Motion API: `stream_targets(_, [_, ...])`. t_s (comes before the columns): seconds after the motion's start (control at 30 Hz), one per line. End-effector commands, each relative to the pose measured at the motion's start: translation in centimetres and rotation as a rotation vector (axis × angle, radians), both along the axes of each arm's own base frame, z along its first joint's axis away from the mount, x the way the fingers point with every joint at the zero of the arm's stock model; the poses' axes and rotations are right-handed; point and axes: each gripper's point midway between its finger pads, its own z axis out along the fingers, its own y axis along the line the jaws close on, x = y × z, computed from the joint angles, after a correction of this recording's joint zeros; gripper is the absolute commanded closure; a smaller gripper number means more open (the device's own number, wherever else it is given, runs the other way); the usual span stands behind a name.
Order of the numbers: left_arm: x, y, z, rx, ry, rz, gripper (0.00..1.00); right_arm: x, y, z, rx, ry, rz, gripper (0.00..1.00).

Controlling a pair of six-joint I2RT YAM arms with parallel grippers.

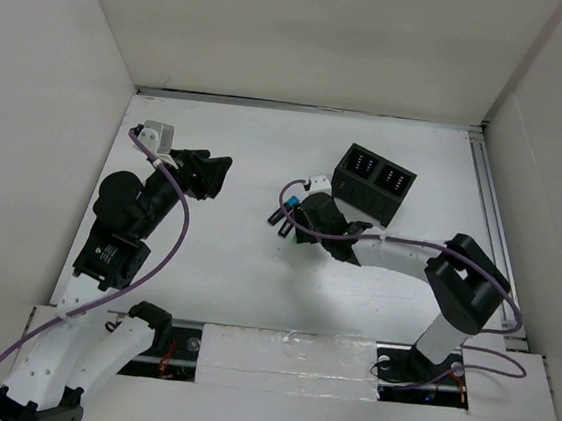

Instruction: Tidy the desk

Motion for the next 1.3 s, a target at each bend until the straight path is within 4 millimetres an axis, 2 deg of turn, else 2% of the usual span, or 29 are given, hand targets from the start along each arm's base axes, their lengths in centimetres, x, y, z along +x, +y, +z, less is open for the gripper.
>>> stream_targets(0.0, [-0.2, 0.1, 1.5, -0.024, -0.049, 0.0, 0.48, 1.2, 1.4, 1.6, 0.016, -0.044, -0.026, 0.38])
stream_targets(0.03, [-0.3, 0.0, 1.6, -0.026, -0.053, -0.006, 0.48, 1.4, 1.3, 0.5, -0.01, -0.034, -0.035, 0.38])
stream_targets(0.1, [-0.3, 0.0, 1.6, -0.025, -0.054, -0.008, 0.48, 1.6, 1.2, 0.2, -0.021, -0.032, -0.052, 0.39])
stream_targets(0.13, [-0.3, 0.1, 1.6, -0.025, -0.054, -0.005, 0.48, 1.9, 1.4, -0.7, -0.032, -0.02, -0.064, 0.39])
stream_targets(0.47, [-0.7, -0.1, 2.0, -0.031, -0.066, -0.02, 0.48, 3.1, 2.8, -1.8, -0.011, -0.012, -0.09, 0.41])
stream_targets(0.6, [-0.8, 0.0, 1.9, -0.029, -0.065, -0.017, 0.48, 3.8, 1.5, -3.0, -0.04, -0.004, -0.139, 0.46])
stream_targets(0.7, [-0.9, 0.0, 2.1, -0.033, -0.07, -0.017, 0.48, 3.8, 1.0, -4.1, -0.031, 0.014, -0.156, 0.52])
stream_targets(0.83, [-0.7, 0.1, 2.0, -0.031, -0.066, -0.011, 0.48, 3.5, 0.4, -4.3, -0.014, 0.028, -0.173, 0.73])
stream_targets(0.9, [-0.7, 0.1, 2.0, -0.032, -0.065, -0.011, 0.48, 3.4, 0.0, -3.8, -0.007, 0.018, -0.184, 0.76])
stream_targets(1.03, [-0.7, 0.0, 2.0, -0.031, -0.064, -0.013, 0.48, 3.2, -1.0, -0.7, 0.027, -0.038, -0.209, 0.79])
stream_targets(1.07, [-0.6, 0.0, 1.8, -0.029, -0.062, -0.013, 0.48, 3.2, -1.1, 1.2, 0.056, -0.068, -0.212, 0.79])
stream_targets(1.13, [-0.5, 0.0, 1.8, -0.027, -0.06, -0.011, 0.48, 3.2, -1.5, 3.4, 0.076, -0.102, -0.218, 0.79])
stream_targets(1.17, [-0.5, 0.0, 1.8, -0.027, -0.061, -0.009, 0.48, 3.2, -1.6, 5.7, 0.116, -0.138, -0.217, 0.79])
stream_targets(1.23, [-0.5, 0.0, 1.8, -0.026, -0.058, -0.011, 0.48, 3.8, -2.7, 8.1, 0.139, -0.191, -0.244, 0.79])
stream_targets(1.27, [-0.5, 0.0, 1.8, -0.026, -0.058, -0.012, 0.48, 4.0, -3.4, 10.0, 0.164, -0.225, -0.258, 0.79])
